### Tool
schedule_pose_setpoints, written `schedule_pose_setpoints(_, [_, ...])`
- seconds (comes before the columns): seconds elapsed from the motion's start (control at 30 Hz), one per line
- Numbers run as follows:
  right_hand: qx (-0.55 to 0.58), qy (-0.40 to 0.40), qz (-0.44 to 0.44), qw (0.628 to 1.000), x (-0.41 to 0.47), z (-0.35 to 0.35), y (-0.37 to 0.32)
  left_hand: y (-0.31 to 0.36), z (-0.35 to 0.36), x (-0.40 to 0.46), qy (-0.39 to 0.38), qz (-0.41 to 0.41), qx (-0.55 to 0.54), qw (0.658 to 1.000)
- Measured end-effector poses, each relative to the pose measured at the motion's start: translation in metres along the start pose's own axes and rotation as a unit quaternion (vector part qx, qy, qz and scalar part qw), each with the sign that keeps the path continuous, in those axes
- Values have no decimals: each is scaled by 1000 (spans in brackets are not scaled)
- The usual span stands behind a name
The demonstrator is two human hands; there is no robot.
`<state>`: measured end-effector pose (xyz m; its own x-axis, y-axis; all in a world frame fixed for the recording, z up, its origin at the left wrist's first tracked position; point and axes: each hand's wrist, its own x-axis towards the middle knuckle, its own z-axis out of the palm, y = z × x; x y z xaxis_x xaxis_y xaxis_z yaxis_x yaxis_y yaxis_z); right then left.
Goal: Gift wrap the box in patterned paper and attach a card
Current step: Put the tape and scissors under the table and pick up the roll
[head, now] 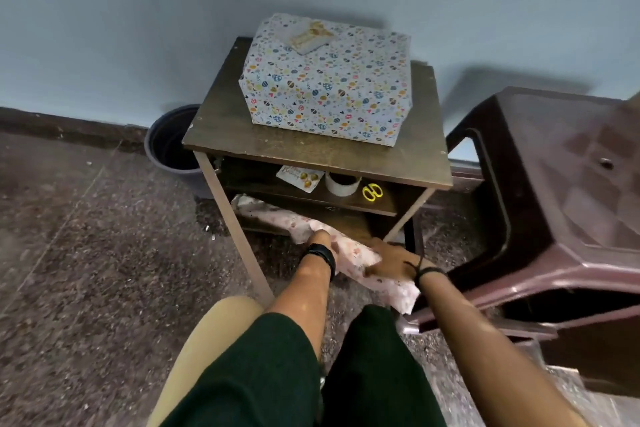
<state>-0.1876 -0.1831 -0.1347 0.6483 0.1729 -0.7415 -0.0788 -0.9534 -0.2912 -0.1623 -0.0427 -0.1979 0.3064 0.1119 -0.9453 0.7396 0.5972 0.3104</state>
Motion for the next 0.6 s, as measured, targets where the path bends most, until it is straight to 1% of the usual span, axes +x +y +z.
schedule_pose_setpoints(0.07, [-10,14,11,1000,28,6,12,9,8,11,-35,8,82,996])
schedule_pose_setpoints(0.1, [-3,17,16,1000,39,9,18,10,14,24,-34,11,71,997])
schedule_pose_setpoints(0.13, [6,20,19,1000,48,13,25,12,15,21,-63,5,71,995])
schedule_pose_setpoints(0.17, [13,17,20,1000,57,18,31,11,22,38,-69,5,73,995])
schedule_pose_setpoints(0.2, [21,15,23,999,63,23,36,9,27,43,-60,14,87,994])
schedule_pose_setpoints(0.27, [43,28,27,998,80,35,45,3,35,73,-72,33,124,989])
schedule_pose_setpoints(0.3, [62,37,29,997,86,41,47,-4,39,101,-57,34,122,990])
schedule_pose_setpoints(0.37, [104,58,25,993,98,50,47,-23,45,165,-13,77,122,990])
schedule_pose_setpoints(0.4, [105,71,17,992,104,54,47,-30,48,197,-3,96,117,988])
schedule_pose_setpoints(0.43, [100,88,5,991,110,55,44,-27,49,201,-2,104,111,988])
schedule_pose_setpoints(0.47, [85,108,-9,990,119,56,42,-18,47,184,-2,120,93,988])
schedule_pose_setpoints(0.6, [69,168,-53,982,162,57,29,23,44,162,17,173,-2,985])
